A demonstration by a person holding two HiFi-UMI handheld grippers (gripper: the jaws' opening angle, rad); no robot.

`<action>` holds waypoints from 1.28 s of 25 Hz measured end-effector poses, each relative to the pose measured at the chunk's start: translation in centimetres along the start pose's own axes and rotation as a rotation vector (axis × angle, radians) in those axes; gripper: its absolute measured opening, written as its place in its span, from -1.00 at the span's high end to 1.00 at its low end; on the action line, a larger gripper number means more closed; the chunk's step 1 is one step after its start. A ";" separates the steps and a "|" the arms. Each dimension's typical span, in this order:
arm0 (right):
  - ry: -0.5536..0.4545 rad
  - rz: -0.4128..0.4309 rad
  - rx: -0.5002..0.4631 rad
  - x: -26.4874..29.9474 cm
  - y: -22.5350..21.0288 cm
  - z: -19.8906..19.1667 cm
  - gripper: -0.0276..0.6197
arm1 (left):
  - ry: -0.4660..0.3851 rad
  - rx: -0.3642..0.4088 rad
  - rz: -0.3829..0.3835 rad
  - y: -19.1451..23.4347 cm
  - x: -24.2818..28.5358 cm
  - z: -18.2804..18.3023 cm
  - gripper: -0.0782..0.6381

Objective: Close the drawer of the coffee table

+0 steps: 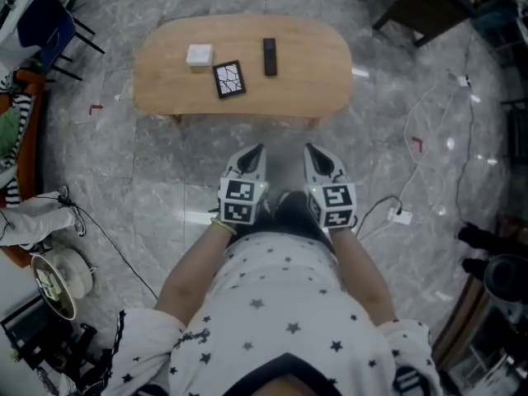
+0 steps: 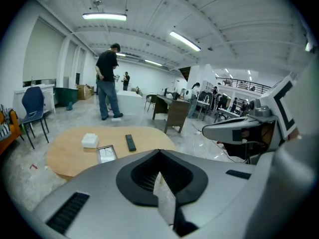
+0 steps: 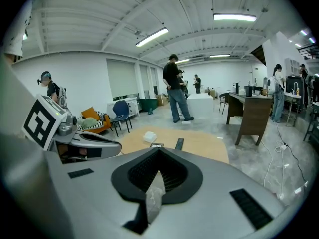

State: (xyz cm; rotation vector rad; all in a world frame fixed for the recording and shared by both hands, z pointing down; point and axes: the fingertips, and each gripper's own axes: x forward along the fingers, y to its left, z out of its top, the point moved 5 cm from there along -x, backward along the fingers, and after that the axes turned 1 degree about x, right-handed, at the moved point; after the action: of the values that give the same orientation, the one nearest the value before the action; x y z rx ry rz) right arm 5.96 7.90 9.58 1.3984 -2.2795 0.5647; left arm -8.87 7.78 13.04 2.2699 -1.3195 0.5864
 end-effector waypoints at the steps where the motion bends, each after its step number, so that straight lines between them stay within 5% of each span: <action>1: -0.002 0.004 0.000 -0.2 0.3 0.1 0.90 | -0.005 -0.003 0.001 0.1 -0.3 0.3 0.76; 32: -0.056 0.035 0.012 -2.5 4.0 1.2 0.90 | -0.094 -0.017 -0.026 0.3 -4.9 1.9 0.76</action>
State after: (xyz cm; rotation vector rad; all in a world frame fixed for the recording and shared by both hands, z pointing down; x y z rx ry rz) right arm 3.24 10.73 6.74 1.3993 -2.3520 0.5573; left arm -11.05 9.97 8.83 2.3219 -1.3318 0.4628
